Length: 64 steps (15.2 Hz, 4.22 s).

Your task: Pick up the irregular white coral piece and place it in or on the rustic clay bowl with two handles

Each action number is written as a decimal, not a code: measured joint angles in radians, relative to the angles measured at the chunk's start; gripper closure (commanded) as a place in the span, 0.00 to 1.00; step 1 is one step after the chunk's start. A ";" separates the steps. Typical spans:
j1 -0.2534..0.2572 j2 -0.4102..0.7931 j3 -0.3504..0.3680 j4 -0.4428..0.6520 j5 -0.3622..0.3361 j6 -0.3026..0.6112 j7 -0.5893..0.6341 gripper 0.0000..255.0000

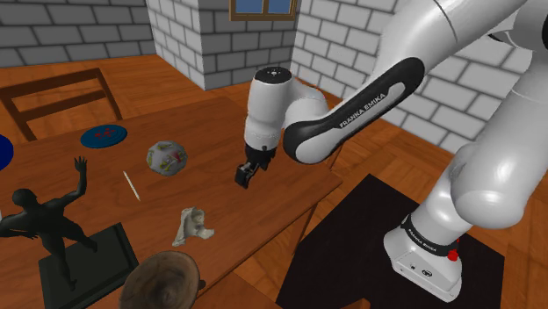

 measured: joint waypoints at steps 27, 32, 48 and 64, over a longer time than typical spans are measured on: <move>0.265 0.609 -0.131 0.481 -0.363 0.091 0.301 0.00; 0.265 0.609 -0.131 0.481 -0.363 0.091 0.301 1.00; 0.113 0.843 0.039 1.035 0.107 -0.427 0.311 0.00; 0.124 0.894 0.034 1.043 0.111 -0.387 0.321 1.00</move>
